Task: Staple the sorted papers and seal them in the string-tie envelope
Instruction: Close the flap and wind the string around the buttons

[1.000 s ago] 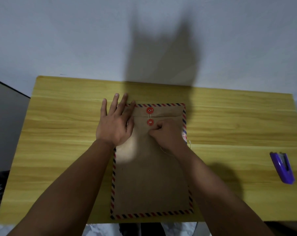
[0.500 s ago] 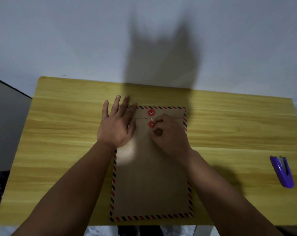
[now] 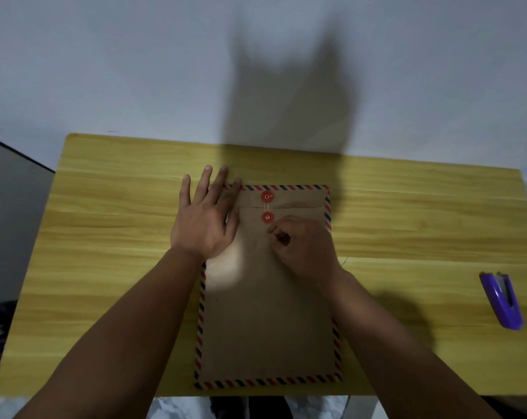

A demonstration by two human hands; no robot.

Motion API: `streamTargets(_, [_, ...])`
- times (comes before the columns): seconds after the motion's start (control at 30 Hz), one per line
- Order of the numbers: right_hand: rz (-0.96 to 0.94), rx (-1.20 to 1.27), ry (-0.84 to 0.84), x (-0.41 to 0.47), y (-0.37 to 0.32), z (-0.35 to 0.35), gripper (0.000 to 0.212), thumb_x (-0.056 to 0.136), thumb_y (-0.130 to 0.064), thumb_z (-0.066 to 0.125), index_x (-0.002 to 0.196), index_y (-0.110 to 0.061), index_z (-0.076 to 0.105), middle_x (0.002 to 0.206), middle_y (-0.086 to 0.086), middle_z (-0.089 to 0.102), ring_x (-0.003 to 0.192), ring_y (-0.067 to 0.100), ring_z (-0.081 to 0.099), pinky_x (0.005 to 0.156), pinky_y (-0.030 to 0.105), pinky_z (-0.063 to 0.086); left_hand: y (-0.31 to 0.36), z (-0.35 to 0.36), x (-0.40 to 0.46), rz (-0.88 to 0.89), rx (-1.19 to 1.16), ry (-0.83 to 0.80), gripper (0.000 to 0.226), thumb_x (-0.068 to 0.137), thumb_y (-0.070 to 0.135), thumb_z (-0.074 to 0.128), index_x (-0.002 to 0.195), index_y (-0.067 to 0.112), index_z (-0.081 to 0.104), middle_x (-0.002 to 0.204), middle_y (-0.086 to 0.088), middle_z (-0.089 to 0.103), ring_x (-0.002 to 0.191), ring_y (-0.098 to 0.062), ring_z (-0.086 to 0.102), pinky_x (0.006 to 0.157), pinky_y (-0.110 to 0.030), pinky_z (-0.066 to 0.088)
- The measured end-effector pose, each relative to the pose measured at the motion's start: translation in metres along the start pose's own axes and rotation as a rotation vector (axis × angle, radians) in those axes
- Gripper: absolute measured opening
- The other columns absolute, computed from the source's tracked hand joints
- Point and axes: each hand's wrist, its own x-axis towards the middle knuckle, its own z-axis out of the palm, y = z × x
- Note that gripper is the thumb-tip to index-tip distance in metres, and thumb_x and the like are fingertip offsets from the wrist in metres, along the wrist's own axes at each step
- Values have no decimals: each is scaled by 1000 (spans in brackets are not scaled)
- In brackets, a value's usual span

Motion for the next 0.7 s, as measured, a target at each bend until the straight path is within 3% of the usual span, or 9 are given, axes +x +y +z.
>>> streamTargets(0.13, [69,-22,30,-9,12,-10,6,87,-15,74,83,-14,79,93,-5,78,79,11,71,68,38,61,0,-1,0,-2,7,-2,58,107,45,32,163,29,34,175,-3,20,165,-29,4,129,-63,5])
streamTargets(0.33, [182,-68,61,0,22,-20,9,91,-20,68,86,-18,75,88,-6,74,79,14,67,69,38,58,1,0,0,-2,1,3,58,107,44,34,163,29,35,175,-4,21,165,-28,5,129,-63,5])
streamTargets(0.53, [77,-224,81,38,22,-32,15,98,-23,62,98,-13,72,105,1,68,87,25,67,70,40,56,1,-1,1,-7,-3,3,57,107,45,33,162,30,36,175,-3,21,165,-28,4,129,-63,6])
streamTargets(0.7, [-59,-245,42,71,10,-35,16,96,-24,63,94,-11,72,104,1,67,82,26,68,67,42,55,1,0,1,-6,-3,9,57,106,43,35,161,29,38,175,-3,23,164,-29,6,129,-63,7])
